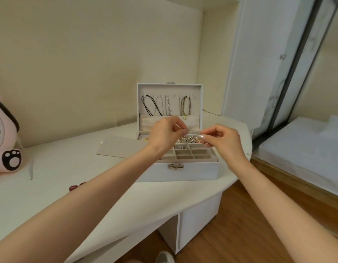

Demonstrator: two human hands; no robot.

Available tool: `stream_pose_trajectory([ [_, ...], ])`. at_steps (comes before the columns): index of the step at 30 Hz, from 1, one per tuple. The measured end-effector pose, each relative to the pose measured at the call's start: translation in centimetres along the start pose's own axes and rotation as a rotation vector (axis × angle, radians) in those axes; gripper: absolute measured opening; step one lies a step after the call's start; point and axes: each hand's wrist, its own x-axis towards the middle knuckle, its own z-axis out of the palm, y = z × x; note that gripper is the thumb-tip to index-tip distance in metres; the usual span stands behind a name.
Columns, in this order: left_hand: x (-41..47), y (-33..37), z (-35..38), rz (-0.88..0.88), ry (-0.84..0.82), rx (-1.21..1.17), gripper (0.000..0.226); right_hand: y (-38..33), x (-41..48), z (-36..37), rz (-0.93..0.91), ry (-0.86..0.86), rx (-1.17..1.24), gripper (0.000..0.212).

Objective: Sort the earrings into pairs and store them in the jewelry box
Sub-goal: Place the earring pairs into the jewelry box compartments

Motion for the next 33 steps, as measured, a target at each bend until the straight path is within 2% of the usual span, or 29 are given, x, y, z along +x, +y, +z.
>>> stream_pose_trajectory([
  [8,3.4,0.2,3.7,-0.081,-0.032,-0.078,0.007,1.6,2.3,-2.5,0.042,0.076,-0.061,0.008],
  [18,3.4,-1.6,6.4,-0.254,-0.155,-0.157,0.012,3.5,2.9,-2.7,0.069,0.081,-0.099,0.006],
  [22,3.3,-1.9,7.0,-0.216,-0.194,0.074,0.013,4.0,3.1,-2.4,0.076,0.056,-0.108,0.006],
  [28,3.3,-1.4,6.8,-0.162,-0.165,0.420,0.013,4.5,3.9,-1.3,0.062,0.059,-0.149,0.006],
  [33,3.3,-1.2,6.5,-0.180,-0.210,0.469,0.012,4.4,4.7,-0.6,0.079,0.050,-0.115,0.009],
])
